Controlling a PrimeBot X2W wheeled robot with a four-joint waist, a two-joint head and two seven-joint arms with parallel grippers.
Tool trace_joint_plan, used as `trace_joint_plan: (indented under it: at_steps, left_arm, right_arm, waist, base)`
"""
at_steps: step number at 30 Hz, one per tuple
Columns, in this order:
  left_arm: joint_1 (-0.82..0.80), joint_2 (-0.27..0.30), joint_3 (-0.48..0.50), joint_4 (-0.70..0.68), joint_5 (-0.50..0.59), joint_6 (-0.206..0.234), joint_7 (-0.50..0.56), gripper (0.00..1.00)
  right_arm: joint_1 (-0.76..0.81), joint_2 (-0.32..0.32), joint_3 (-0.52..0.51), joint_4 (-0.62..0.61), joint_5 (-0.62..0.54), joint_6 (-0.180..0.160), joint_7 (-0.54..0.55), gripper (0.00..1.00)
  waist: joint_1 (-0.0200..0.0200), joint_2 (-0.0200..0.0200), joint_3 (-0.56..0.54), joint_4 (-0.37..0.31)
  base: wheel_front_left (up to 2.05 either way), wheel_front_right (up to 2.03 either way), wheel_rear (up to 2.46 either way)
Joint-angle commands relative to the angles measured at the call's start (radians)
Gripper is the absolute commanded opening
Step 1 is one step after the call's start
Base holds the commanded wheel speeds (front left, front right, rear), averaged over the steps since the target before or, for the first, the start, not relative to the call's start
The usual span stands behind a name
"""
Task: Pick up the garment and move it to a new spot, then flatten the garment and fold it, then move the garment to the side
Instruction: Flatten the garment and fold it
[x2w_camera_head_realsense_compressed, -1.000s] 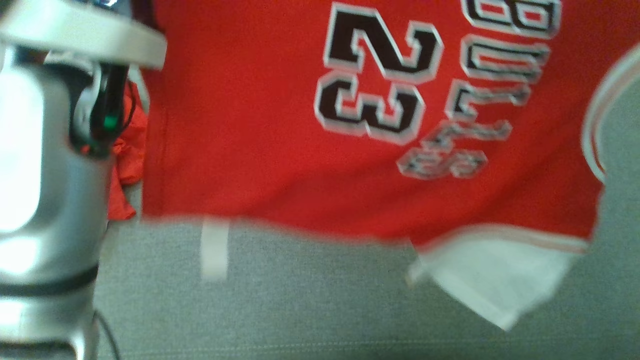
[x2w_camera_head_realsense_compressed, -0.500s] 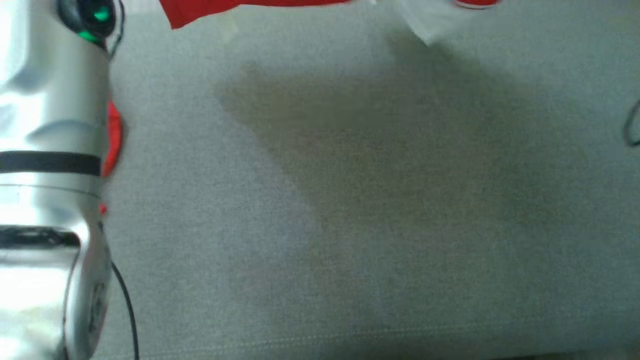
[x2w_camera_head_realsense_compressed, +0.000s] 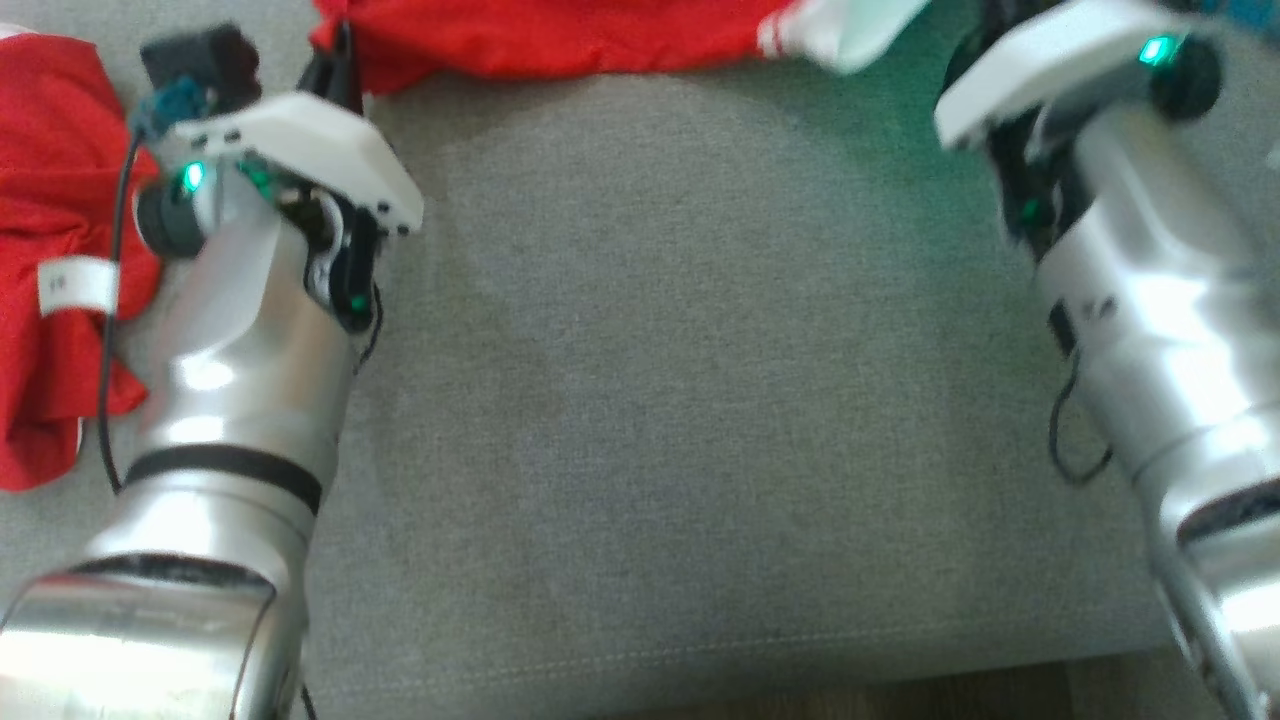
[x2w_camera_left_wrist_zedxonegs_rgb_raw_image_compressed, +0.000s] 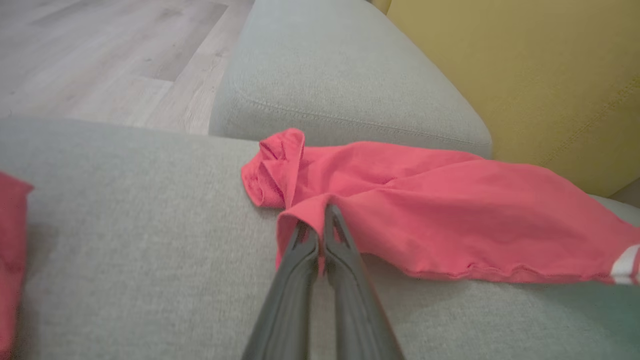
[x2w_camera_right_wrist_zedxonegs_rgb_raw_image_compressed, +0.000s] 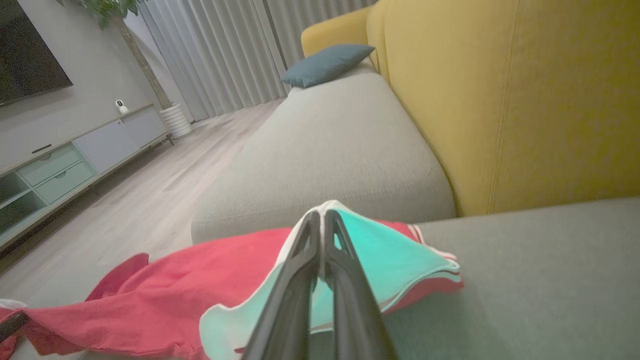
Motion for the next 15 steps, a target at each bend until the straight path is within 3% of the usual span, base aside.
trace_joint_plan:
  at_steps: [1, 5, 15]
  left_arm:
    - [-0.007, 0.029, 0.034, -0.023, -0.019, -0.005, -0.005, 0.0]
    - [0.062, 0.025, 0.039, -0.055, -0.031, -0.02, -0.005, 0.0]
    - [0.384, 0.04, 0.055, -0.273, -0.004, -0.056, -0.005, 0.0]
  right_arm:
    - [0.03, 0.019, 0.017, -0.031, 0.023, -0.001, -0.015, 0.0]
    - [0.15, -0.008, 0.028, -0.085, 0.068, -0.001, -0.021, 0.0]
    - [0.576, -0.092, -0.015, -0.437, 0.093, -0.001, -0.022, 0.0]
  waist:
    - [-0.0004, 0.0, 0.0, -0.003]
    - [-0.0004, 0.0, -0.015, 0.0]
    - [-0.0004, 0.0, -0.102, -0.011]
  base:
    - [0.0, 0.0, 0.0]
    - [0.0, 0.0, 0.0]
    - [0.0, 0.0, 0.0]
